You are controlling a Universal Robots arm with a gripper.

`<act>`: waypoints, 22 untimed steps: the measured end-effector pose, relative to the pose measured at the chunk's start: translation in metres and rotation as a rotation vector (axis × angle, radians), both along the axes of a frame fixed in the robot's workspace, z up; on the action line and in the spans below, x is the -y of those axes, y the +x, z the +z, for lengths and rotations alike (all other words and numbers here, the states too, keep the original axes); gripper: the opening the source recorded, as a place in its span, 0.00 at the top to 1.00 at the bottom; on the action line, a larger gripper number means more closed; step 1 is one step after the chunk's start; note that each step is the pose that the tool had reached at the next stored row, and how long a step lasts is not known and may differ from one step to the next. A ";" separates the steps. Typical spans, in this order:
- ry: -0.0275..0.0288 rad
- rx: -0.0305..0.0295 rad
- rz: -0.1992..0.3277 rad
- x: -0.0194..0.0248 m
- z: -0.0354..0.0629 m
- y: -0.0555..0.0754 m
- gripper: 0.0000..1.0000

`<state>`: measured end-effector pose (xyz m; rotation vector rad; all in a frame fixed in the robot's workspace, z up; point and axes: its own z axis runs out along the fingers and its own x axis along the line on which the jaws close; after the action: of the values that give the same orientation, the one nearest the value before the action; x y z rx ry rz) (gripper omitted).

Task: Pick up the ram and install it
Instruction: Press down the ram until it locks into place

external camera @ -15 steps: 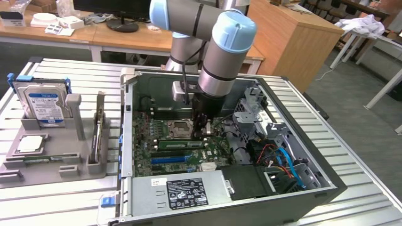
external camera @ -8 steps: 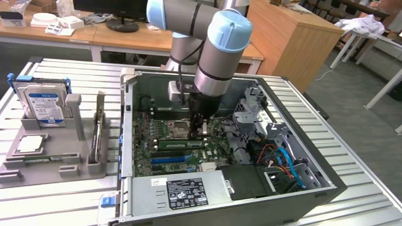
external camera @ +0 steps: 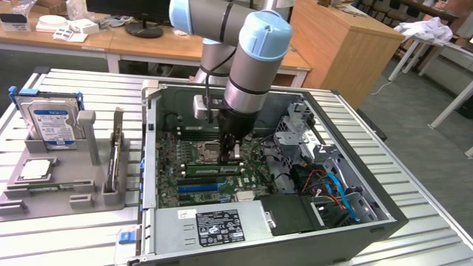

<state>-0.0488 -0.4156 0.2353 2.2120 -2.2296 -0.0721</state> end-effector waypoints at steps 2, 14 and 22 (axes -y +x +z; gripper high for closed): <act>0.0000 0.0001 0.000 0.0000 0.0000 -0.002 0.89; 0.0000 0.0007 0.000 0.0000 0.0000 -0.012 0.89; 0.0001 0.0013 0.000 0.0000 0.0000 -0.020 0.89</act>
<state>-0.0689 -0.4156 0.2353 2.2127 -2.2302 -0.0707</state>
